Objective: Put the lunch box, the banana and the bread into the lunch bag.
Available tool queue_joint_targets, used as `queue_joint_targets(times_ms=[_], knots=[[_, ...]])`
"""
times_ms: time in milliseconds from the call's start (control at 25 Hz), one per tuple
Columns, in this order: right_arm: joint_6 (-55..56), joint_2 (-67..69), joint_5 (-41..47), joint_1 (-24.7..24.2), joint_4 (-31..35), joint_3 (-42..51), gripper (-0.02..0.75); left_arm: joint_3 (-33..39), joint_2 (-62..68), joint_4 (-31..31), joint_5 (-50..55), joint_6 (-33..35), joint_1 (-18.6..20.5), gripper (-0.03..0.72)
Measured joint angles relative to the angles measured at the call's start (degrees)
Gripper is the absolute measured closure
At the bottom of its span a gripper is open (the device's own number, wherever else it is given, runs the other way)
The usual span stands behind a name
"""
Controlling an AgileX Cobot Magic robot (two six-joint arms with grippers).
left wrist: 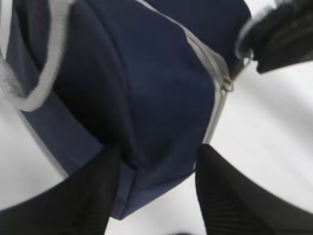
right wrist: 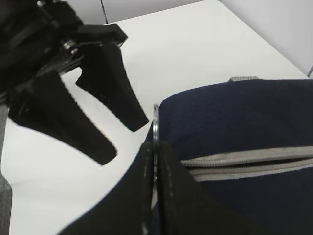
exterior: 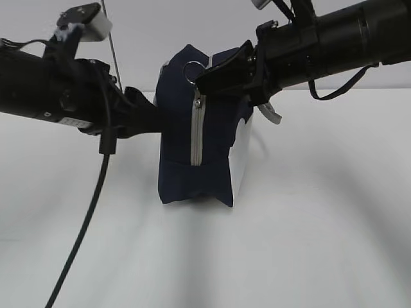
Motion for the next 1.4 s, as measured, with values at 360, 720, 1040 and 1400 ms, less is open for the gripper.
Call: queue_joint_targets(times_ms=[360, 720, 1040, 1400], knots=[[0.0, 0.0, 0.0, 0.1, 0.0, 0.0, 0.738, 0.0, 0.9, -11.6, 6.1, 15.0, 6.2, 0.323], [0.1, 0.0, 0.2, 0.1, -0.2, 0.0, 0.738, 0.0, 7.0, -14.8, 10.6, 24.1, 6.3, 0.266], [0.1, 0.0, 0.4, 0.1, -0.3, 0.0, 0.738, 0.0, 7.1, -21.9, 9.4, 28.1, 6.3, 0.276], [0.2, 0.0, 0.5, 0.1, -0.3, 0.0, 0.738, 0.0, 7.2, -23.5, 8.5, 28.5, 6.3, 0.393]])
